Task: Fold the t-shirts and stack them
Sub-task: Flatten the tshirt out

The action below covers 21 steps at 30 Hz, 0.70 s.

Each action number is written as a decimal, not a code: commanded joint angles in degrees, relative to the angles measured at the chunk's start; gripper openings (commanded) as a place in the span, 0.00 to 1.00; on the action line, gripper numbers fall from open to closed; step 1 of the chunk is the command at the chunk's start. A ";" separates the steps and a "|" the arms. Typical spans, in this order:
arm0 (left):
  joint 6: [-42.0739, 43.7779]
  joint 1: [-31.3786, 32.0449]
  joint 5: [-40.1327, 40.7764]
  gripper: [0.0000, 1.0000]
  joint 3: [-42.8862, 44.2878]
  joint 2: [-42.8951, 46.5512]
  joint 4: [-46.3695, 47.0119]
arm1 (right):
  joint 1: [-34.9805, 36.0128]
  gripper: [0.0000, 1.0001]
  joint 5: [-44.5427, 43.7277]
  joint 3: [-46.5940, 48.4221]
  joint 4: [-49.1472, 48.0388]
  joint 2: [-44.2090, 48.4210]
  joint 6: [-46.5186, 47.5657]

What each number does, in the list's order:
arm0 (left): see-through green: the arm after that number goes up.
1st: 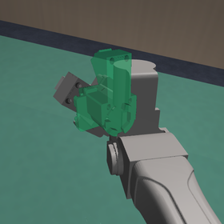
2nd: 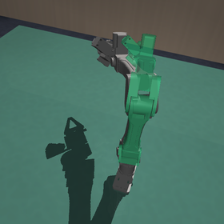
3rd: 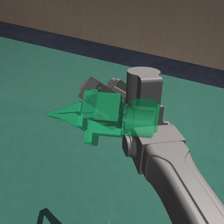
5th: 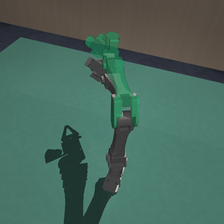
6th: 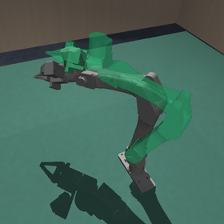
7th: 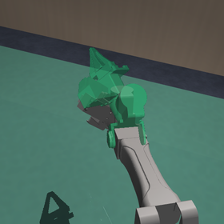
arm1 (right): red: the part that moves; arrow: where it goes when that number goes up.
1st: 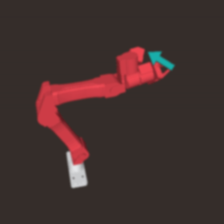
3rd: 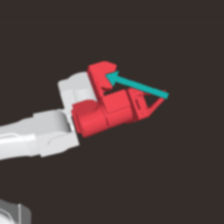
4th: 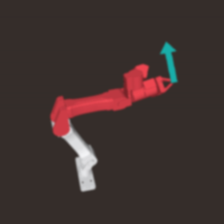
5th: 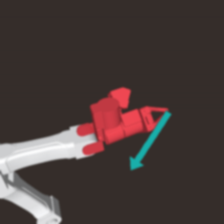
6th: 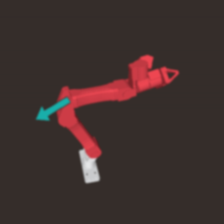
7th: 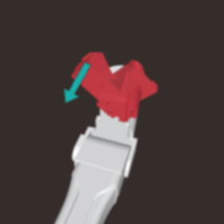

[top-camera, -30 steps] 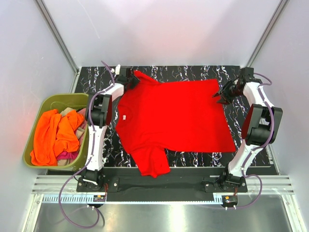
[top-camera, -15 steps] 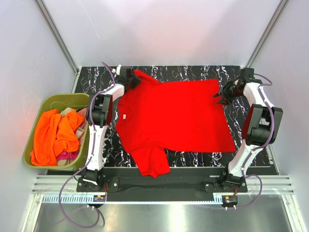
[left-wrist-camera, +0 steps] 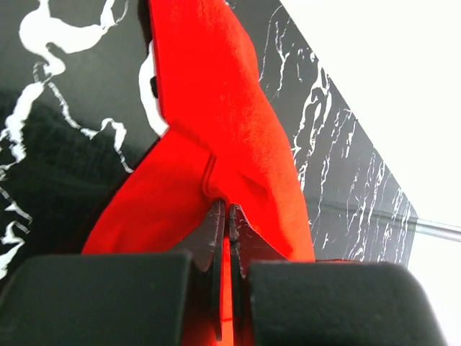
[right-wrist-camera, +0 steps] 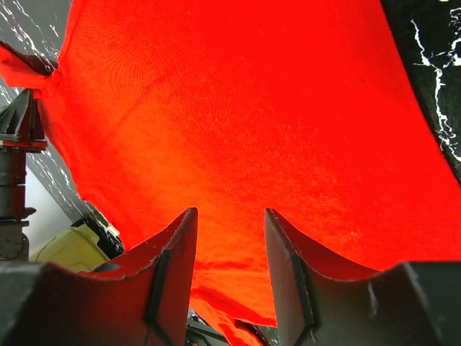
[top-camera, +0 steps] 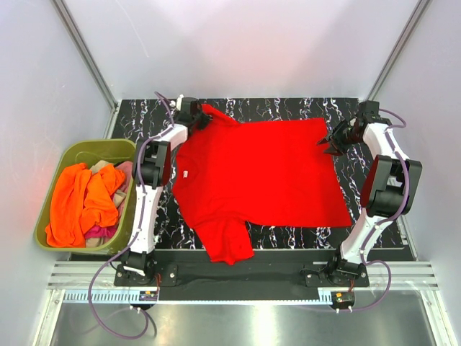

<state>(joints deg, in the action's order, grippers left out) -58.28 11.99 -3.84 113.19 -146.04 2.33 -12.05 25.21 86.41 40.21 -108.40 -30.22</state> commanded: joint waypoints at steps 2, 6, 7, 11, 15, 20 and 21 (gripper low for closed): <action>5.43 1.80 0.49 0.00 7.04 1.10 -0.39 | -0.25 0.49 1.51 0.86 -1.09 1.70 0.51; 3.89 2.78 0.94 0.00 9.51 0.15 1.44 | -0.25 0.49 1.68 1.39 -1.09 1.17 0.25; 2.40 2.78 0.41 0.00 10.03 -0.64 4.15 | -0.25 0.49 1.60 1.65 -1.09 1.00 -0.01; -3.50 4.26 0.58 0.03 18.88 -9.66 8.48 | -0.25 0.49 1.51 2.62 -1.18 -0.40 -0.72; -3.77 5.94 0.50 0.23 34.80 -17.17 12.07 | -0.25 0.49 1.15 3.67 -1.36 -0.94 -0.72; 3.95 6.12 -0.55 0.57 26.05 -7.35 11.39 | -0.25 0.49 2.03 2.63 -1.36 -0.32 -0.72; 6.75 6.03 -0.99 0.57 21.25 -5.16 10.25 | -0.25 0.49 2.12 2.19 -1.27 -0.06 -0.72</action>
<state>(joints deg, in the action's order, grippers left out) -57.84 18.52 -3.95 139.33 -160.35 9.43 -12.05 25.34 87.81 40.01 -109.03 -30.72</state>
